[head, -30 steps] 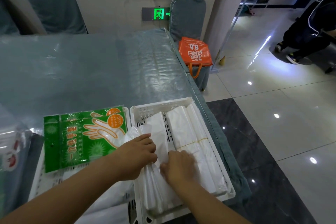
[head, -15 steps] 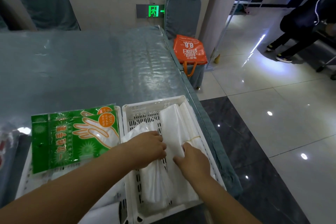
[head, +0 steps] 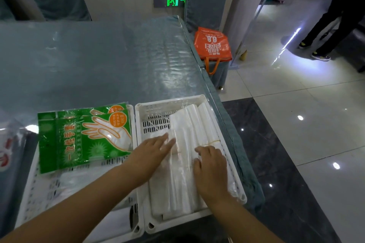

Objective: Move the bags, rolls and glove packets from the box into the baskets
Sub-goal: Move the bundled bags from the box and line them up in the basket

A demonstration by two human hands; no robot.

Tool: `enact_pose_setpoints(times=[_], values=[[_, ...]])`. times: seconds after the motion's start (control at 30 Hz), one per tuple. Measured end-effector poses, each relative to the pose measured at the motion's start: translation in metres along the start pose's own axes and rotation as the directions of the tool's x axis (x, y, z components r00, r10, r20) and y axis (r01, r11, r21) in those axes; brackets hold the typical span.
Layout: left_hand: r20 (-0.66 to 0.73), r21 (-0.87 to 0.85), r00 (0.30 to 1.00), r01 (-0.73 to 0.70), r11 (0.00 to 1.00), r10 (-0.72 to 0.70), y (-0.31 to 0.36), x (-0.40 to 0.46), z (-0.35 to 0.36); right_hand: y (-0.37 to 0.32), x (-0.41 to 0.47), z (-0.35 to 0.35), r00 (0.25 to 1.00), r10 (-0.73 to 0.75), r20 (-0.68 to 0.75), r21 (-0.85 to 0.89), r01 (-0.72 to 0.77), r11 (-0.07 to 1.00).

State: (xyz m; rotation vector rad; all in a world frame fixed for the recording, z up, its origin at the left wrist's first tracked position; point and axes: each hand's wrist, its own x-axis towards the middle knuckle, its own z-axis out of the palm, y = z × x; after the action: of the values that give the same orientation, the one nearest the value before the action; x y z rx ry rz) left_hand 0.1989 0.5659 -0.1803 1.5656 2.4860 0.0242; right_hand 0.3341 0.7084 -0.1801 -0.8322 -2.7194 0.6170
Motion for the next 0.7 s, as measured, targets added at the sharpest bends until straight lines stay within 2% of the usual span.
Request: enact_pose_setpoints(times=[0.03, 0.1, 0.23, 0.37, 0.57, 0.7], values=[[0.024, -0.036, 0.998, 0.057, 0.998, -0.056, -0.003, -0.002, 0.000, -0.001, -0.001, 0.000, 1.000, -0.013, 0.010, 0.004, 0.013, 1.000], [0.051, -0.125, 0.995, 0.086, 0.988, -0.081, -0.009, -0.001, -0.002, -0.002, -0.003, -0.001, 0.999, -0.013, 0.029, 0.004, 0.013, 1.000], [-0.012, -0.173, 0.995, 0.099, 0.980, -0.103, -0.017, 0.020, -0.010, -0.007, -0.004, -0.001, 0.993, 0.009, 0.115, -0.133, 0.006, 0.991], [0.115, -0.216, 0.981, 0.176, 0.960, -0.154, -0.016, 0.035, -0.011, -0.011, 0.004, 0.000, 0.986, 0.030, 0.167, -0.166, -0.002, 0.986], [0.150, -0.115, 0.985, 0.107, 0.988, -0.089, -0.026, 0.026, -0.010, -0.017, 0.020, 0.003, 0.984, 0.029, 0.175, -0.170, 0.001, 0.985], [0.097, -0.107, 0.994, 0.066, 0.992, -0.055, -0.015, 0.018, -0.008, -0.008, 0.021, -0.001, 0.972, 0.007, 0.237, -0.152, 0.030, 0.988]])
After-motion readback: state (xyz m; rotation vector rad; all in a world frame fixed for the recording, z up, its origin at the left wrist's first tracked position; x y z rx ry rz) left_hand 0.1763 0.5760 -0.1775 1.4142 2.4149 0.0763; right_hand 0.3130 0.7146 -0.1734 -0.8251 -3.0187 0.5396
